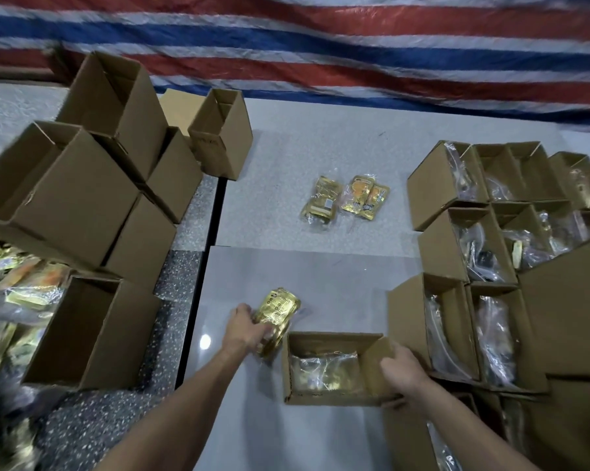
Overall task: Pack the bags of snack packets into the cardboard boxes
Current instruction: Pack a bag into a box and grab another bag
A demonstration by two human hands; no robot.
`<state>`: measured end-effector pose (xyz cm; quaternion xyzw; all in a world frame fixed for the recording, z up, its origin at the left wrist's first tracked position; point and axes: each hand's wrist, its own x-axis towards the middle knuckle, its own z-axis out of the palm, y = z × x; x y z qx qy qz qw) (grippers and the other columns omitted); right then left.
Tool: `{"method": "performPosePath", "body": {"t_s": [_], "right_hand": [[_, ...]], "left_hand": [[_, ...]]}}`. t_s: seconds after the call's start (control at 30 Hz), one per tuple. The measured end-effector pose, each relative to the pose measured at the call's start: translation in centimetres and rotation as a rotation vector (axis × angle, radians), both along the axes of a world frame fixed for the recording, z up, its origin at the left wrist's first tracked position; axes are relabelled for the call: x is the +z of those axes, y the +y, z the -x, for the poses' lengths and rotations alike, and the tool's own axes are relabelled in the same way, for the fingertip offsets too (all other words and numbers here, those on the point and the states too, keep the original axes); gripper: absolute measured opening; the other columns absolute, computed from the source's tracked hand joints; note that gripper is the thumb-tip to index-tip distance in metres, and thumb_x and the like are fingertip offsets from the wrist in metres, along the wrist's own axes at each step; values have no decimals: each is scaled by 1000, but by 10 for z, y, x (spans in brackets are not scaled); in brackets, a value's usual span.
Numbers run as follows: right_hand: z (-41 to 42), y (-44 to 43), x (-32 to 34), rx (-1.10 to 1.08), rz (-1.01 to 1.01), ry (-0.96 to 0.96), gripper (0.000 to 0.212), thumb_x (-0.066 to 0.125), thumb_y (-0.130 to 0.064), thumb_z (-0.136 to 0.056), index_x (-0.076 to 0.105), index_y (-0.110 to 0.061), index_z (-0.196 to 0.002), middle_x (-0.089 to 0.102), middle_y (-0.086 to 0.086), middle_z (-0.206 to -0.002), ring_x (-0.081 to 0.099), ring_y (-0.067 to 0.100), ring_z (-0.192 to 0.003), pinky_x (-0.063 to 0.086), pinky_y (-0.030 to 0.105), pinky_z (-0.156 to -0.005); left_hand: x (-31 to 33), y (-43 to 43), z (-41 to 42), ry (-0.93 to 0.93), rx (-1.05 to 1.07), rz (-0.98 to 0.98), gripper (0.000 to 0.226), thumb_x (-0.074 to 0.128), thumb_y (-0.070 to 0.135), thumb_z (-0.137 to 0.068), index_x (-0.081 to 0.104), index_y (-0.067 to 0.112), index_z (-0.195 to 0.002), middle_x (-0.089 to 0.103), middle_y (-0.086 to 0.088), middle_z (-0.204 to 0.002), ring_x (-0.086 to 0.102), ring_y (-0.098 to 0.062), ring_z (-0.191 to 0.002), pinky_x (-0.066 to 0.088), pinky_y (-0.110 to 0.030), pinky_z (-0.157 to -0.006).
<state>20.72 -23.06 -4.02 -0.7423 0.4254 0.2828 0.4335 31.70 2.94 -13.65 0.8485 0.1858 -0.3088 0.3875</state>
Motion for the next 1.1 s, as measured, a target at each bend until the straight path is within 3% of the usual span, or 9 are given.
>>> {"method": "performPosePath", "body": {"t_s": [0.13, 0.2, 0.33, 0.43, 0.53, 0.6, 0.73, 0.93, 1.1], "right_hand": [[-4, 6, -8, 25, -2, -45, 41, 38, 10, -86, 63, -6, -115, 67, 13, -105, 61, 26, -95, 50, 30, -82], [-5, 8, -8, 28, -1, -48, 39, 39, 9, -87, 62, -7, -113, 67, 12, -103, 61, 26, -96, 49, 31, -84], [-3, 16, -4, 18, -9, -68, 36, 40, 3, -90, 63, -6, -115, 67, 14, -104, 64, 29, -96, 53, 31, -76], [-7, 22, -1, -1, -11, -56, 35, 40, -5, -92, 61, -12, -118, 68, 15, -110, 67, 33, -100, 54, 27, -54], [-8, 27, -1, -22, 10, -44, 36, 40, -5, -91, 60, -12, -120, 66, 17, -115, 64, 37, -106, 56, 42, -70], [-6, 29, -5, -48, 32, -52, 41, 41, -1, -90, 58, -6, -127, 63, 15, -123, 58, 34, -116, 48, 37, -92], [1, 36, -8, -98, 57, -69, 46, 43, 0, -90, 54, -3, -135, 57, 16, -137, 50, 32, -127, 38, 32, -106], [10, 35, -11, -148, 47, -76, 51, 43, -3, -89, 51, -8, -139, 55, 15, -141, 50, 33, -129, 38, 39, -113], [15, 32, -13, -207, 51, -67, 54, 42, -4, -90, 47, -9, -144, 52, 16, -144, 48, 35, -131, 36, 40, -114]], "left_hand": [[-4, -5, 0, 62, -86, -120, 43, 88, 34, -68, 58, 12, -88, 65, -4, -90, 65, -22, -81, 50, -28, -63], [-6, -3, 2, 151, -34, -57, 35, 87, 33, -68, 59, 13, -75, 67, -4, -79, 64, -19, -71, 49, -26, -57], [-2, 7, 12, 119, 76, 70, 31, 81, 14, -71, 51, 13, -79, 63, -11, -90, 60, -24, -83, 54, -39, -79], [12, 17, 17, 174, 117, 119, 32, 78, 14, -75, 51, 9, -92, 65, -15, -92, 65, -30, -80, 52, -36, -64], [26, 26, 17, 164, 135, 150, 39, 79, 8, -72, 49, 6, -98, 65, -17, -91, 65, -32, -71, 49, -31, -53], [37, 28, 16, 127, 140, 181, 45, 79, 3, -70, 48, 3, -102, 66, -17, -88, 66, -30, -62, 50, -31, -47], [59, 27, 9, 27, 151, 238, 42, 81, 2, -71, 50, 7, -98, 67, -14, -87, 67, -28, -62, 55, -34, -52], [94, 4, -1, -101, 133, 368, 38, 79, -2, -72, 49, 11, -89, 67, -10, -72, 64, -20, -46, 53, -30, -42], [118, -14, -1, -146, 46, 406, 46, 81, -1, -70, 46, 7, -99, 69, -20, -84, 66, -32, -63, 57, -48, -59]]}}
